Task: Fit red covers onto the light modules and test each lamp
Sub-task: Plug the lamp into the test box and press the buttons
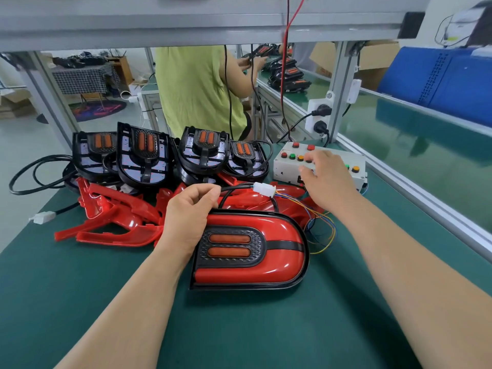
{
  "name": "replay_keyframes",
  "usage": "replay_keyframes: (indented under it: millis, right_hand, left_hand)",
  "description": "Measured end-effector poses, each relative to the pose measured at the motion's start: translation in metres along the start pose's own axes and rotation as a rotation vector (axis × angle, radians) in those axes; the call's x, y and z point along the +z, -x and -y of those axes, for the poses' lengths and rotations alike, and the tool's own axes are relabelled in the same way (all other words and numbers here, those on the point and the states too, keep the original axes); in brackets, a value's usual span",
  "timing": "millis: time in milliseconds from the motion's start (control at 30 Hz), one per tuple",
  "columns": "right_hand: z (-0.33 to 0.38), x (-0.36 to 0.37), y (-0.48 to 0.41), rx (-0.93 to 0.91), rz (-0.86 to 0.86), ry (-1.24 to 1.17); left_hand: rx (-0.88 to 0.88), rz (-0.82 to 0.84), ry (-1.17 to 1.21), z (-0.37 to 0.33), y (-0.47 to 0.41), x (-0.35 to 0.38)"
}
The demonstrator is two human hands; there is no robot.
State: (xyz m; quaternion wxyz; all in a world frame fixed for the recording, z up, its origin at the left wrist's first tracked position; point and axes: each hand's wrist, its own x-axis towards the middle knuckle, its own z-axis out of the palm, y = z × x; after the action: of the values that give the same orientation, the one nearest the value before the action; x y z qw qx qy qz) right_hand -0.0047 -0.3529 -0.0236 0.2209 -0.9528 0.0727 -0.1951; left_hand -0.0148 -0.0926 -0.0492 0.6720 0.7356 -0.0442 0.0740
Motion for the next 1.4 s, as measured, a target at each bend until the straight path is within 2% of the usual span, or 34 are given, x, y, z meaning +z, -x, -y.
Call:
replay_keyframes:
  millis: [433,833,1400]
  right_hand:
    - [0.007,0.024,-0.034,-0.254,0.407,0.323]
    - [0.008,0.038,-0.053,-0.207,0.421,0.486]
    - [0.008,0.046,-0.058,-0.205,0.408,0.505]
  left_hand:
    - [-0.005,0.016,-0.019,0.002,-0.002,-0.001]
    - [-0.012,0.02,-0.008,-0.001,-0.001,0.0]
    - [0.002,0.008,-0.025,-0.002,0.0,0.0]
